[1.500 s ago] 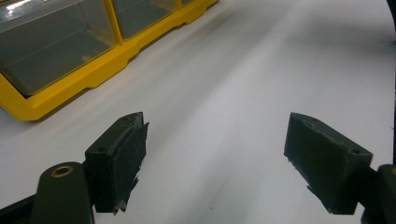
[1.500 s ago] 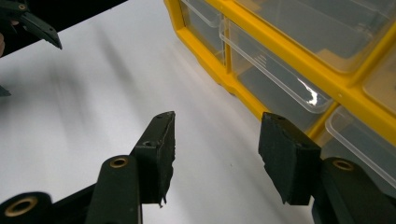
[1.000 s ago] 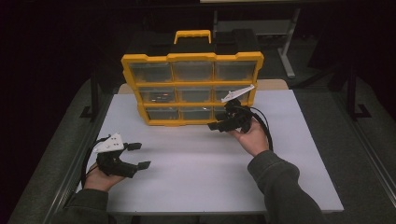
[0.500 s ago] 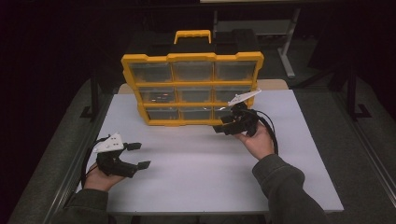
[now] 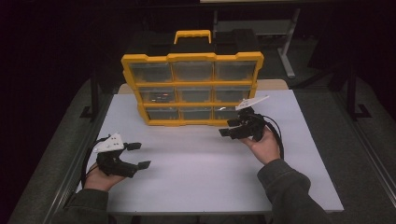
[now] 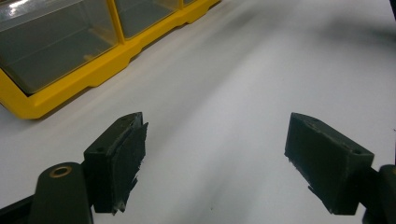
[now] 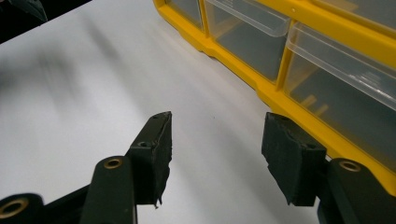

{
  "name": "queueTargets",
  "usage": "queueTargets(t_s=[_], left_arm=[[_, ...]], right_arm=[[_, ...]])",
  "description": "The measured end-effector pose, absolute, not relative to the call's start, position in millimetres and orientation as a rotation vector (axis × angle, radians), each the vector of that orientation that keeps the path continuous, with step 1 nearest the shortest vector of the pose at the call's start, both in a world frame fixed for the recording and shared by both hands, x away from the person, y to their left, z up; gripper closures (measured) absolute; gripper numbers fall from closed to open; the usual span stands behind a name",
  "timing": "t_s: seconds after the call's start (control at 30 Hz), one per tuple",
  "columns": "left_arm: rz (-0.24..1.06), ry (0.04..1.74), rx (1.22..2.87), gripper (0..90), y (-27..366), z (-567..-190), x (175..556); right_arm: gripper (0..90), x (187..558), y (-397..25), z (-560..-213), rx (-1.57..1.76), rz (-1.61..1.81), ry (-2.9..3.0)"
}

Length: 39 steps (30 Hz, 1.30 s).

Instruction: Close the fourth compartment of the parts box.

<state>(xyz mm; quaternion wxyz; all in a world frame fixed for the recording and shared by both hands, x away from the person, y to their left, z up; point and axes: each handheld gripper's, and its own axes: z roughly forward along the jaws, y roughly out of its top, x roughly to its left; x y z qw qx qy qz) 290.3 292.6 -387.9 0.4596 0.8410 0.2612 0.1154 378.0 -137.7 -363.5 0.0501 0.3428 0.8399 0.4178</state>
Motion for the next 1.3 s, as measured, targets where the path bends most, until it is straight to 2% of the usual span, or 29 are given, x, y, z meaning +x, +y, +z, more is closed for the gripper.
queueTargets(t_s=[1.3], left_arm=[[0.266,0.671,2.057,18.7,290.2,-389.2,289.0]], right_arm=[[27.2,347.0,-172.2,-374.8,1.065,1.236,2.465]])
